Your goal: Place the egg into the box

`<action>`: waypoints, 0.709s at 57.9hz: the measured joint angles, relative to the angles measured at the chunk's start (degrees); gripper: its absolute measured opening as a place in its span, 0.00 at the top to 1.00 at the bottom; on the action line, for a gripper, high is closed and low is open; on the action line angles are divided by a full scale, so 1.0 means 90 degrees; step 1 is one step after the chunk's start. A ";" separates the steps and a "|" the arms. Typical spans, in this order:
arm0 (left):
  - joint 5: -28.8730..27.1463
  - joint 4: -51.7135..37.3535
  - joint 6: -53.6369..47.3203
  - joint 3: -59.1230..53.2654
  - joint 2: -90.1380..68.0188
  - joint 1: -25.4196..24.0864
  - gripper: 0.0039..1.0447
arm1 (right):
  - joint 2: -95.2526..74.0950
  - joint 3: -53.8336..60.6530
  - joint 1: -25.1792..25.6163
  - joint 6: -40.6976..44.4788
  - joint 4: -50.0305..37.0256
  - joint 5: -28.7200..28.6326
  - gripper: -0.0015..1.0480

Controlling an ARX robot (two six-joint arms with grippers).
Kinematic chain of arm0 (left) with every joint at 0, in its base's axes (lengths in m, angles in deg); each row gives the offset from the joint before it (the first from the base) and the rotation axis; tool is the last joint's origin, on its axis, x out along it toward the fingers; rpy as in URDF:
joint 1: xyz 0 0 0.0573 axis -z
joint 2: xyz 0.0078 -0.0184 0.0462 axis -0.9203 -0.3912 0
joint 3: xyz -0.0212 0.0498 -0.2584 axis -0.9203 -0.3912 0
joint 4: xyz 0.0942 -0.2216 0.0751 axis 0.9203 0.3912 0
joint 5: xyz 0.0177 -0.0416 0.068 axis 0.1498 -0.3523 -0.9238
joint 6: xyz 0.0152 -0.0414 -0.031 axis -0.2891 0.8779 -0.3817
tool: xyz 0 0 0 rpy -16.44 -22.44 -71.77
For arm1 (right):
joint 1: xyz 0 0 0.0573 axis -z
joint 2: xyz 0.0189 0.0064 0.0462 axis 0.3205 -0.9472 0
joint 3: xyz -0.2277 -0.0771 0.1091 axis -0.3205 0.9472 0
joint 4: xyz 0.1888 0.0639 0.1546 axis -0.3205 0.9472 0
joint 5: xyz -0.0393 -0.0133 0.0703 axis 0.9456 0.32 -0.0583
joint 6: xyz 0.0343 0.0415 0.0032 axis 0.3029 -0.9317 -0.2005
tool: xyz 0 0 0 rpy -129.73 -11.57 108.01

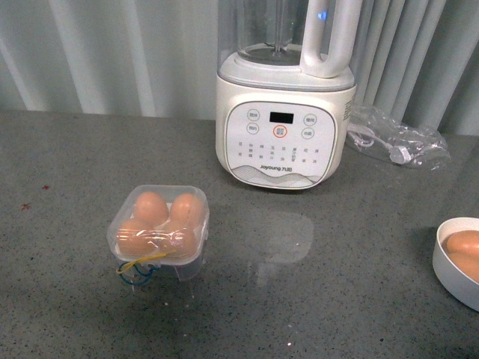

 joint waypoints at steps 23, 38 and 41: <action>0.0022 0.0879 0.0000 -0.0316 0.1377 0.0000 0.97 | 0.0000 0.0000 0.0000 0.0000 0.0000 0.0000 0.07; 0.0022 0.1792 0.0002 -0.0318 0.2344 0.0000 0.97 | 0.0000 0.0000 0.0000 -0.0002 0.0000 0.0000 0.07; 0.0022 0.1967 0.0002 -0.0318 0.2518 0.0000 0.97 | 0.0000 0.0000 0.0000 -0.0002 0.0000 0.0002 0.07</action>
